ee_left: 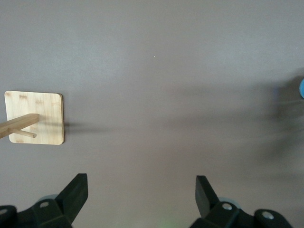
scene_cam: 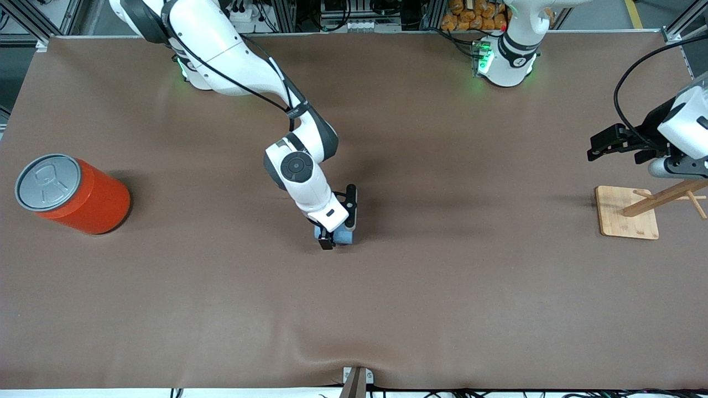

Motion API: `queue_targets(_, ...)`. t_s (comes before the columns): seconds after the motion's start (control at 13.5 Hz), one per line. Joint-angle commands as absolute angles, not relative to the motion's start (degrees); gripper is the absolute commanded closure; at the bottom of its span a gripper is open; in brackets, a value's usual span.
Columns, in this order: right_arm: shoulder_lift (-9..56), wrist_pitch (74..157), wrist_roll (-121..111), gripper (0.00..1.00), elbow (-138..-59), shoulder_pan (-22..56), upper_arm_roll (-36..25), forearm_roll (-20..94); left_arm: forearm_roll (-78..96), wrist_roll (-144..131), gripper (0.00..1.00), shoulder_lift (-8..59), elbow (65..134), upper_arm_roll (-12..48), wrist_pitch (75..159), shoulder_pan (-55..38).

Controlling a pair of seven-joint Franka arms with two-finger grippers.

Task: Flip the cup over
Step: 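Carry the blue cup with the right gripper toward the table middle, then set the cup on its side, open the right gripper, withdraw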

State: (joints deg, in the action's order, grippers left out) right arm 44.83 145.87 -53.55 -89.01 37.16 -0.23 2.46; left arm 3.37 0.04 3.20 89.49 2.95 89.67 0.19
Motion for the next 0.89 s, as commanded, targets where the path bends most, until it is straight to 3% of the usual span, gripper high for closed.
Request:
queue_targets(0.0, 44.04, 145.99, -56.51, 0.0, -88.33, 37.09, -0.7, 2.2, 4.39, 1.41, 0.0, 3.43, 89.03, 2.99, 88.77, 0.79)
queue_targets(0.3, 35.45, 134.77, -54.94, 0.0, -88.33, 36.48, -1.05, 3.08, 4.48, 1.32, 0.0, 3.78, 88.95, 2.99, 88.77, 0.7)
queue_targets(0.59, 29.54, 125.61, -50.37, 0.0, -88.5, 29.29, -1.14, 3.08, 5.96, 1.32, 0.0, 3.87, 88.77, 2.99, 88.77, 0.62)
queue_targets(0.81, 25.59, 118.58, -46.07, 0.0, -88.68, 22.78, -1.23, 2.99, 18.06, 1.14, 0.0, 7.37, 88.42, 2.9, 89.21, 0.7)
